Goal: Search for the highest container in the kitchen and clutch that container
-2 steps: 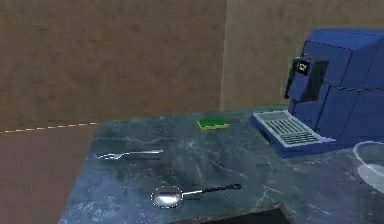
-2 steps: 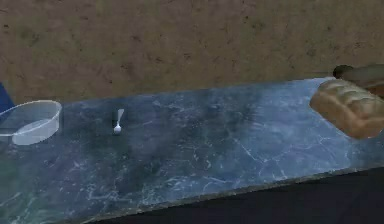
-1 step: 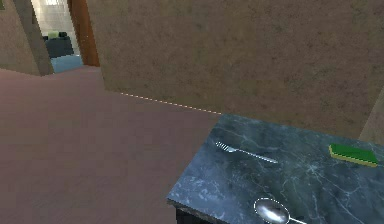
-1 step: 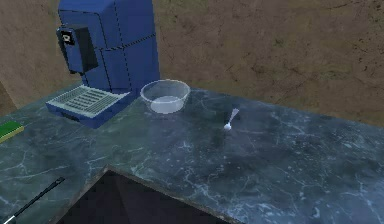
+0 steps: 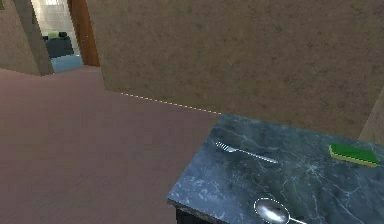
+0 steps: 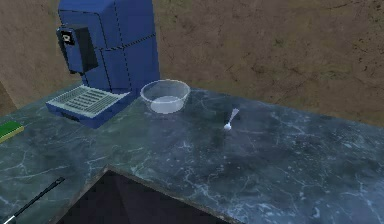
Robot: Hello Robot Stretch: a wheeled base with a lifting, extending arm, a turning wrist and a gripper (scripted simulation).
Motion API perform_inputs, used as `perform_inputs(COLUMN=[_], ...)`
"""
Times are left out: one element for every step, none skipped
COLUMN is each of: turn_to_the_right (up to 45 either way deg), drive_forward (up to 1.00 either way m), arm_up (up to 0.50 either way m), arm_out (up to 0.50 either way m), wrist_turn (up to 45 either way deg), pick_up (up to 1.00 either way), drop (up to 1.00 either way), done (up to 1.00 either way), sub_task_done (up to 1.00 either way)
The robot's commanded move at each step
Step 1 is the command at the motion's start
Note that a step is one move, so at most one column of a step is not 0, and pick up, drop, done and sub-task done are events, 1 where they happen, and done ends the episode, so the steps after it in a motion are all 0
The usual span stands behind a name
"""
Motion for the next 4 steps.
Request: perform_inputs(turn_to_the_right=[0.0, 0.0, 0.0, 0.0], drive_forward=[0.0, 0.0, 0.0, 0.0], arm_up=[0.38, 0.0, 0.0, 0.0], arm_out=[0.0, 0.4, 0.0, 0.0], wrist_turn=[0.0, 0.0, 45.0, 45.0], pick_up=[0.0, 0.0, 0.0, 0.0], drop=[0.0, 0.0, 0.0, 0.0], done=[0.0, 0.0, 0.0, 0.0], sub_task_done=[0.0, 0.0, 0.0, 0.0])
